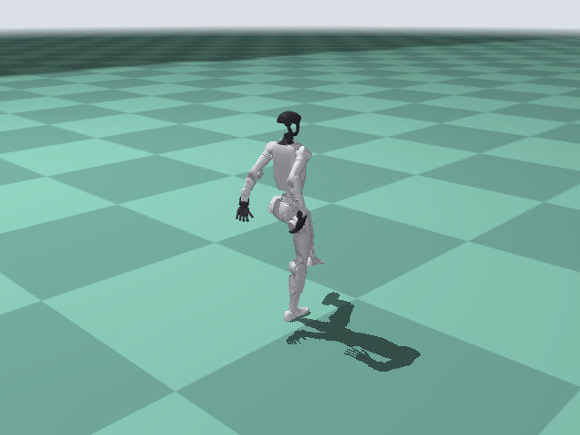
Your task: Kungfu
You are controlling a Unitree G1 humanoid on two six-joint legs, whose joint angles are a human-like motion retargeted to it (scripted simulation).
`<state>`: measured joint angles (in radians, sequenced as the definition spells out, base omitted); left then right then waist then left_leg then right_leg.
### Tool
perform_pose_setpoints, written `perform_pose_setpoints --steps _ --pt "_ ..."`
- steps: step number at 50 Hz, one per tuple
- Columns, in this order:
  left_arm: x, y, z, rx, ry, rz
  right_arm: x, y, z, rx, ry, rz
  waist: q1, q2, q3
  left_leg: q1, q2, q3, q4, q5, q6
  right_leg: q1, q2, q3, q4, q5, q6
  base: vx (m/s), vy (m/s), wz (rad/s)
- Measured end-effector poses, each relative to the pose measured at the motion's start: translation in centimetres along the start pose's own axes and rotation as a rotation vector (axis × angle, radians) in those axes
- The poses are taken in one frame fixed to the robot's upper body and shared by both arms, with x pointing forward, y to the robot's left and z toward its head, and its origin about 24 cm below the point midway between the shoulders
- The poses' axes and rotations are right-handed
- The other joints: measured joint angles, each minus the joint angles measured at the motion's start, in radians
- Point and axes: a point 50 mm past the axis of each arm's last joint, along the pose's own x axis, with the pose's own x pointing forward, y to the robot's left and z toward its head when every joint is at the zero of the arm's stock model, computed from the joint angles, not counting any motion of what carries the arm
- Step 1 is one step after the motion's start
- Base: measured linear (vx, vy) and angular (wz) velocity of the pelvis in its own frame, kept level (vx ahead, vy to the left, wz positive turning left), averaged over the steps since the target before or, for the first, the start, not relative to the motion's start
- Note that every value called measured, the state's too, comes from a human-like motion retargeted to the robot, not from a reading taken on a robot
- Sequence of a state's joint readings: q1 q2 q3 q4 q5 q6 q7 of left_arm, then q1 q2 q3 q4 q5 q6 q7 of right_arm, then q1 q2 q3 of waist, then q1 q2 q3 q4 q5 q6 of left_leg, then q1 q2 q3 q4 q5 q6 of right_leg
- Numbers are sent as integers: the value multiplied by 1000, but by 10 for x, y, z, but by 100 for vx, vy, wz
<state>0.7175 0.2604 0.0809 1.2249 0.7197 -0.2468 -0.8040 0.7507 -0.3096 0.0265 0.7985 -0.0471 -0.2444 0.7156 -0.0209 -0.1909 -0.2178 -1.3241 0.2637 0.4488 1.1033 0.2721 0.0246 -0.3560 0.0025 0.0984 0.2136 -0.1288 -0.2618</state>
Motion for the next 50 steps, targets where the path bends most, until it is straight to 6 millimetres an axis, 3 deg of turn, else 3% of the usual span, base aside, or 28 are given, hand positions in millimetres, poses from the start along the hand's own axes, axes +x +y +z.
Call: perform_pose_setpoints --steps 2,3,5,8,10,12,15,17,19,21,23,25,27,30,33,36,38,39,40,41,42,43,44,45,46,47,48,50 --pt "-15 8 9 100 -63 -73 3 5 10 -72 -16 68 -40 15 -22 49 53 9 287 -58 1 -8 23 11 6 -20 0 39 -12 61" --pt "-22 10 14 146 -105 -93 4 7 15 -115 -20 96 -60 31 -42 51 42 -38 418 -73 -41 -16 35 13 1 -27 0 32 -5 48" --pt "-31 14 28 214 -197 -109 4 10 22 -185 -27 123 -103 49 -109 66 -72 -106 604 -88 -163 -57 35 29 -7 -42 0 21 -1 49" --pt "-37 22 43 278 -235 -83 9 19 29 -219 -74 135 -151 34 -185 173 -209 -87 766 -135 -250 -83 2 40 -34 -61 0 29 -7 69" --pt "-53 38 44 304 -198 -50 10 24 32 -263 -80 154 -193 41 -220 216 -267 -113 827 -141 -281 -100 5 26 -36 -78 0 24 -18 111" --pt "-88 75 49 307 -85 35 9 19 28 -303 -19 191 -253 71 -275 174 -307 -147 857 -145 -286 -168 -2 -36 -15 -101 21 26 -14 157" --pt "-149 125 74 318 -13 349 11 14 14 -199 61 178 -272 61 -302 148 -341 -163 811 -168 -286 -202 -20 -71 -10 -120 41 27 -16 80" --pt "-207 151 109 356 -90 614 15 15 2 -81 97 142 -270 47 -302 120 -318 -182 751 -180 -263 -193 -10 -87 -19 -126 47 25 -23 32" --pt "-272 161 158 411 -274 874 18 14 -7 23 118 81 -259 33 -298 81 -282 -182 673 -194 -220 -180 -3 -105 -23 -131 64 20 -18 6" --pt "-336 149 220 518 -550 1075 19 9 -13 120 125 -13 -233 23 -285 48 -226 -168 582 -215 -171 -159 12 -109 -26 -136 74 35 -9 -46" --pt "-387 112 282 688 -860 1170 21 -2 -8 208 89 -118 -198 17 -262 22 -193 -157 472 -216 -128 -125 31 -96 -31 -139 85 25 3 -95" --pt "-420 62 333 882 -1141 1156 25 -14 8 283 1 -219 -167 16 -239 3 -197 -164 340 -193 -113 -87 35 -70 -30 -141 104 26 13 -133" --pt "-436 11 368 1059 -1372 1068 30 -30 41 341 -168 -303 -139 23 -225 -11 -201 -186 202 -175 -100 -58 33 -29 -25 -139 123 45 23 -178" --pt "-436 -53 398 1265 -1626 850 35 -51 110 374 -458 -344 -106 55 -211 -20 -200 -249 -8 -123 -93 -32 20 46 -6 -138 152 38 41 -229" --pt "-416 -88 416 1337 -1739 572 42 -52 194 315 -705 -240 -59 103 -191 30 -164 -367 -241 -48 -134 -43 -1 137 44 -139 177 39 64 -331" --pt "-391 -105 427 1314 -1766 271 49 -26 280 182 -867 -32 34 144 -143 157 -91 -546 -479 64 -197 -134 15 310 192 -178 219 24 89 -467" --pt "-373 -117 433 1283 -1764 58 50 2 328 80 -936 116 95 145 -95 288 -91 -630 -622 173 -273 -247 -22 402 358 -239 315 4 114 -468" --pt "-363 -124 436 1278 -1748 -43 50 21 349 34 -965 197 111 143 -68 332 -70 -612 -653 40 -279 -332 -48 371 465 -256 370 -19 101 -399" --pt "-352 -133 440 1277 -1725 -139 50 41 369 -12 -990 284 121 141 -41 362 -33 -573 -665 -188 -269 -428 -71 307 580 -264 422 -34 94 -353" --pt "-342 -140 443 1287 -1700 -213 49 63 385 -60 -1003 377 117 169 -17 315 42 -443 -539 -286 -228 -534 -120 147 688 -256 442 -36 96 -338" --pt "-331 -144 446 1288 -1672 -277 50 85 396 -104 -998 474 118 160 4 283 79 -333 -439 -354 -200 -648 -182 42 786 -243 467 -23 100 -351" --pt "-318 -141 449 1276 -1639 -321 54 109 397 -136 -963 578 125 76 19 282 37 -262 -387 -366 -197 -781 -269 47 865 -222 501 -20 84 -262" --pt "-304 -132 454 1242 -1579 -331 61 132 396 -150 -921 690 77 104 0 191 54 -247 -297 -404 -175 -854 -338 -73 919 -239 494 -25 68 -106" --pt "-289 -120 459 1196 -1503 -331 66 156 393 -157 -875 807 2 188 -35 56 101 -259 -187 -455 -145 -899 -397 -254 961 -274 468 -27 59 -39" --pt "-268 -115 464 1089 -1459 -385 73 167 385 -119 -806 876 13 224 -24 1 148 -290 -110 -495 -146 -898 -425 -348 963 -316 392 -20 52 -77" --pt "-247 -113 467 979 -1424 -445 77 176 380 -72 -761 937 23 245 -8 -40 177 -309 -45 -530 -144 -906 -439 -390 962 -343 356 -12 42 -144" --pt "-228 -115 470 861 -1410 -520 77 179 378 -7 -761 983 32 234 18 -52 171 -305 -1 -553 -134 -932 -424 -327 956 -339 398 -18 28 -80" --pt "-216 -111 471 694 -1415 -582 73 175 380 77 -791 1046 1 189 17 -81 132 -250 43 -577 -117 -1050 -371 -160 970 -336 464 -15 17 -5"
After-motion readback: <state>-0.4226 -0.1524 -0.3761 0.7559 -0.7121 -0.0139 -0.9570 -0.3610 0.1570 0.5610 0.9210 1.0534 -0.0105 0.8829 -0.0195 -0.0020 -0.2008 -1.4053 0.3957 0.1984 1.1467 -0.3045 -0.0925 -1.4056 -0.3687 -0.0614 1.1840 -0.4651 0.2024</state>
